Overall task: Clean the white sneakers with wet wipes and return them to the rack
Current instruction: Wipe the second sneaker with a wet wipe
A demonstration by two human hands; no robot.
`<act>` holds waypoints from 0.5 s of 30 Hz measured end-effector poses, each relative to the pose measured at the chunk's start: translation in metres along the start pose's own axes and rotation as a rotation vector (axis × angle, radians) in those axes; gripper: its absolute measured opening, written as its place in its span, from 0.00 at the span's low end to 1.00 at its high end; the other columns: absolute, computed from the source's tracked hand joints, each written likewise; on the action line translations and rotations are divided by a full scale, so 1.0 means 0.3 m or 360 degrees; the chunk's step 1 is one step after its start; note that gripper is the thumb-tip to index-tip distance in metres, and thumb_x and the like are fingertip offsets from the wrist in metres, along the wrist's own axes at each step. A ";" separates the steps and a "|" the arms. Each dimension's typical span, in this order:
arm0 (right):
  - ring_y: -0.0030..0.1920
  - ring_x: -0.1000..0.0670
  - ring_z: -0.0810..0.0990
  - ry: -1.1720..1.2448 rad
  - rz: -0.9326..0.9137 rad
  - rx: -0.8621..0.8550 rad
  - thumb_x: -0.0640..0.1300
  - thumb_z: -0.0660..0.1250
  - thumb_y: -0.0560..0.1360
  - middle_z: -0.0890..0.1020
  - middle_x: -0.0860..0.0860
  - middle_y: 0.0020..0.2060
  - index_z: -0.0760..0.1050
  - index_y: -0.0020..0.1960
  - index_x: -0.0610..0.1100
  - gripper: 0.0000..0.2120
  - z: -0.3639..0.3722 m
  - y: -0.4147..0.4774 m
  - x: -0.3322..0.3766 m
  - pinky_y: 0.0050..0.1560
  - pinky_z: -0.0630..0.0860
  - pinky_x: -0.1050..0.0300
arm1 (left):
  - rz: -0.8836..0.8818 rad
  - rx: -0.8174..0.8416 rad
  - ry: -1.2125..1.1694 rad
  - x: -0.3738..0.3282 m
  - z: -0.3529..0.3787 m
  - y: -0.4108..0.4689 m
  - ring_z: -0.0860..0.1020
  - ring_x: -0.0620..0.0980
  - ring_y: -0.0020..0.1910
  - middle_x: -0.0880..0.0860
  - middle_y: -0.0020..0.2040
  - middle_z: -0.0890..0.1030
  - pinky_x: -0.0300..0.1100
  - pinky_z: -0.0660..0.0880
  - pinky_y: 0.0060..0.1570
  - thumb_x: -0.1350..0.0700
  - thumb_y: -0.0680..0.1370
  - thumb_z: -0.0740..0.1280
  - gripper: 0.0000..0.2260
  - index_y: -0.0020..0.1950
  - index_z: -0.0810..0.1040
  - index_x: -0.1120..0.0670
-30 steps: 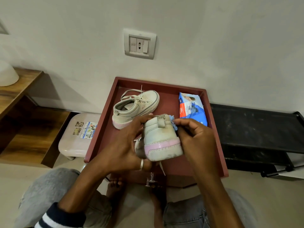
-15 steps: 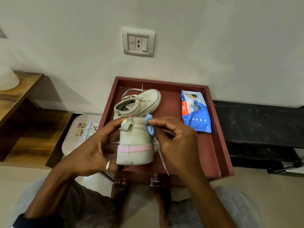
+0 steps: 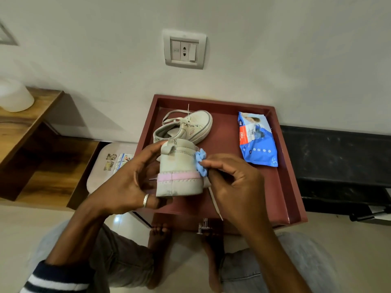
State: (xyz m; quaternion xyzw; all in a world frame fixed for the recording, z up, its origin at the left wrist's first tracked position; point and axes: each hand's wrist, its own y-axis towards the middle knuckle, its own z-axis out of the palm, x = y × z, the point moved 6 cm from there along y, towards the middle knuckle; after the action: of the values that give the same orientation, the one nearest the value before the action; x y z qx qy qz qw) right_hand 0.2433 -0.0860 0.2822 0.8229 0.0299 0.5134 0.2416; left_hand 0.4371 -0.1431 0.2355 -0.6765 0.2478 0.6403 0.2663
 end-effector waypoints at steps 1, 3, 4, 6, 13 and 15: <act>0.48 0.61 0.82 -0.0046 0.0078 -0.0010 0.28 0.71 0.71 0.84 0.58 0.44 0.85 0.47 0.45 0.13 -0.005 0.001 -0.024 0.50 0.80 0.61 | 0.0013 -0.0024 -0.0012 -0.009 0.000 0.000 0.79 0.59 0.64 0.52 0.67 0.78 0.55 0.82 0.52 0.65 0.63 0.77 0.47 0.78 0.61 0.47; 0.47 0.60 0.83 -0.0066 0.0086 -0.0041 0.29 0.71 0.71 0.84 0.57 0.44 0.85 0.46 0.45 0.13 -0.025 -0.014 -0.004 0.50 0.80 0.60 | 0.0037 -0.0048 0.0018 -0.026 0.003 0.007 0.79 0.62 0.64 0.53 0.69 0.78 0.61 0.81 0.54 0.67 0.64 0.77 0.47 0.79 0.61 0.47; 0.48 0.59 0.83 -0.0045 -0.0003 -0.0043 0.30 0.71 0.71 0.85 0.56 0.44 0.85 0.46 0.44 0.11 -0.031 -0.027 0.032 0.50 0.79 0.63 | 0.0054 -0.0056 0.0041 -0.029 0.003 0.012 0.79 0.60 0.65 0.52 0.69 0.77 0.60 0.81 0.55 0.71 0.64 0.77 0.48 0.79 0.61 0.48; 0.49 0.58 0.83 0.0001 -0.0200 -0.0046 0.30 0.70 0.72 0.85 0.53 0.45 0.84 0.47 0.42 0.09 -0.034 -0.054 0.112 0.51 0.78 0.65 | 0.0072 -0.0061 0.0063 -0.025 0.000 0.020 0.79 0.56 0.66 0.50 0.70 0.77 0.56 0.82 0.55 0.80 0.65 0.74 0.49 0.79 0.60 0.50; 0.45 0.61 0.82 -0.0164 0.0123 0.0032 0.27 0.71 0.68 0.84 0.59 0.42 0.85 0.43 0.46 0.15 0.016 -0.049 -0.094 0.50 0.79 0.61 | 0.0046 -0.0048 0.0010 -0.016 -0.005 -0.007 0.80 0.58 0.64 0.51 0.68 0.77 0.54 0.83 0.53 0.71 0.64 0.77 0.47 0.78 0.61 0.48; 0.45 0.60 0.83 -0.0076 0.0335 0.0043 0.28 0.72 0.70 0.85 0.59 0.42 0.84 0.43 0.49 0.16 -0.008 -0.049 -0.147 0.50 0.80 0.61 | 0.0075 -0.0052 0.0047 -0.025 0.019 -0.008 0.79 0.57 0.64 0.50 0.67 0.77 0.54 0.82 0.53 0.68 0.63 0.78 0.46 0.75 0.64 0.43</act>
State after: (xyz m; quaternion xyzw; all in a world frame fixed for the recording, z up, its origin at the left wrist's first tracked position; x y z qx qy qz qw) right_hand 0.2234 -0.0854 0.2401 0.8366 -0.0556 0.5158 0.1760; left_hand 0.4341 -0.1375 0.2429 -0.6841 0.2570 0.6403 0.2365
